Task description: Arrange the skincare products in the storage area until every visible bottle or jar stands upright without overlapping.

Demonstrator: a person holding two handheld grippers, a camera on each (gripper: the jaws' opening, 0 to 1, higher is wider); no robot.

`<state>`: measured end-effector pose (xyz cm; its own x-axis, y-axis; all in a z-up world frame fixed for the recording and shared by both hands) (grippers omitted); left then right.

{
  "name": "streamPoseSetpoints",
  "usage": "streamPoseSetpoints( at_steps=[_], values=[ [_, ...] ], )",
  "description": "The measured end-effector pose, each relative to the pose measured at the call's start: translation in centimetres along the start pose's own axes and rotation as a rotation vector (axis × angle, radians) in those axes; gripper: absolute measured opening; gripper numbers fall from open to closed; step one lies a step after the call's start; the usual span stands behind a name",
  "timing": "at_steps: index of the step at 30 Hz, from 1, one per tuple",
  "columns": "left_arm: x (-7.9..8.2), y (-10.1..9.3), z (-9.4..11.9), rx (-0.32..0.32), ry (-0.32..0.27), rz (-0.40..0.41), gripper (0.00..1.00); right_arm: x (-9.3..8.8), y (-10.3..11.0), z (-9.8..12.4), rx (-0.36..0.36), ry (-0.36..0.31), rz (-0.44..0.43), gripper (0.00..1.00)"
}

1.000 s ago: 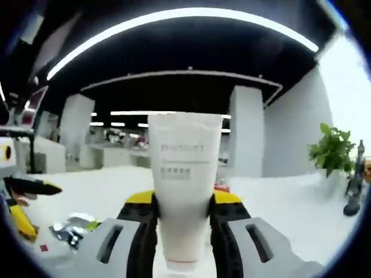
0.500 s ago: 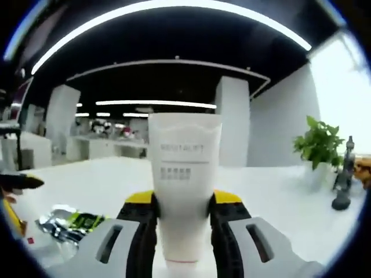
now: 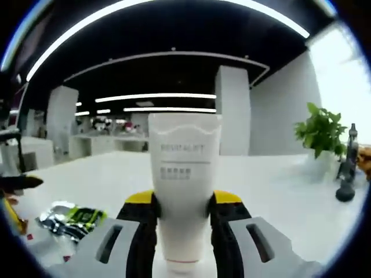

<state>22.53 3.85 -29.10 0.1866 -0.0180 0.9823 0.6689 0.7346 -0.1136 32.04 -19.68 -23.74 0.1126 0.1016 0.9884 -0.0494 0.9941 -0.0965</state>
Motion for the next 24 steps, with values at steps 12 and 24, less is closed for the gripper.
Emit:
streamPoseSetpoints(
  at_steps=[12,24],
  values=[
    [-0.2,-1.6,0.1,-0.004,-0.001,-0.002,1.00,-0.3,-0.3,-0.7,0.004,-0.011,-0.019,0.35],
    [-0.1,-0.3,-0.1,-0.003,0.012,-0.007,1.00,-3.3,-0.2,-1.1,0.056,0.135,-0.018,0.52]
  ],
)
Point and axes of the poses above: the point that each gripper's makers call its tool centre point, and the gripper's own axes: z roughly backward along the fingers, y roughly to its left, x roughly out of its top, the point moved 1 cm from there along z, roughly backward along the fingers, and after that the axes turned 5 degrees about y, right-handed, at the moved point
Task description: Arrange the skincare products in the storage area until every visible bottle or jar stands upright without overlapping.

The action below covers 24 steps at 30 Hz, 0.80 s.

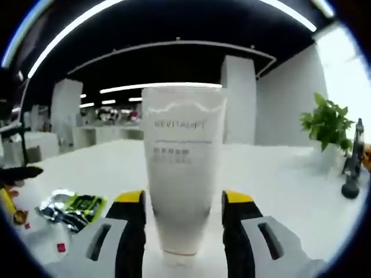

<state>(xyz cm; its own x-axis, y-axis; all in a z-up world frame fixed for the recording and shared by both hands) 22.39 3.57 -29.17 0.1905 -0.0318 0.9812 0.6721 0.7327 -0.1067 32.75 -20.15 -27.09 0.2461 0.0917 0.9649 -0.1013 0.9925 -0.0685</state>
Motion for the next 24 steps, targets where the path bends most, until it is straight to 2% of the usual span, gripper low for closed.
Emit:
streamPoseSetpoints(
  at_steps=[2,4,7,9,10,15,24],
  values=[
    [0.0,0.1,0.0,0.001,0.003,-0.002,1.00,-1.1,-0.1,0.0,-0.003,0.058,-0.009,0.49],
    [-0.1,0.3,0.0,0.004,0.008,-0.006,1.00,-2.7,-0.3,-0.2,-0.015,0.126,0.020,0.46],
    [-0.3,0.5,0.0,0.005,0.017,-0.011,1.00,-5.3,0.7,-0.3,0.020,0.234,0.019,0.39],
    [-0.3,0.6,0.0,0.007,0.019,-0.014,0.99,-6.0,1.0,-0.4,0.035,0.261,0.013,0.33],
    [-0.3,0.7,0.0,0.008,0.019,-0.014,0.99,-6.6,1.0,-0.3,0.039,0.286,0.014,0.35],
    [-0.3,0.6,0.0,0.011,0.017,-0.009,0.99,-6.9,1.1,-0.3,0.059,0.293,-0.038,0.33],
    [-0.2,0.8,0.1,0.012,0.015,-0.008,0.99,-7.4,1.4,-0.2,0.067,0.276,0.034,0.31]
  ],
)
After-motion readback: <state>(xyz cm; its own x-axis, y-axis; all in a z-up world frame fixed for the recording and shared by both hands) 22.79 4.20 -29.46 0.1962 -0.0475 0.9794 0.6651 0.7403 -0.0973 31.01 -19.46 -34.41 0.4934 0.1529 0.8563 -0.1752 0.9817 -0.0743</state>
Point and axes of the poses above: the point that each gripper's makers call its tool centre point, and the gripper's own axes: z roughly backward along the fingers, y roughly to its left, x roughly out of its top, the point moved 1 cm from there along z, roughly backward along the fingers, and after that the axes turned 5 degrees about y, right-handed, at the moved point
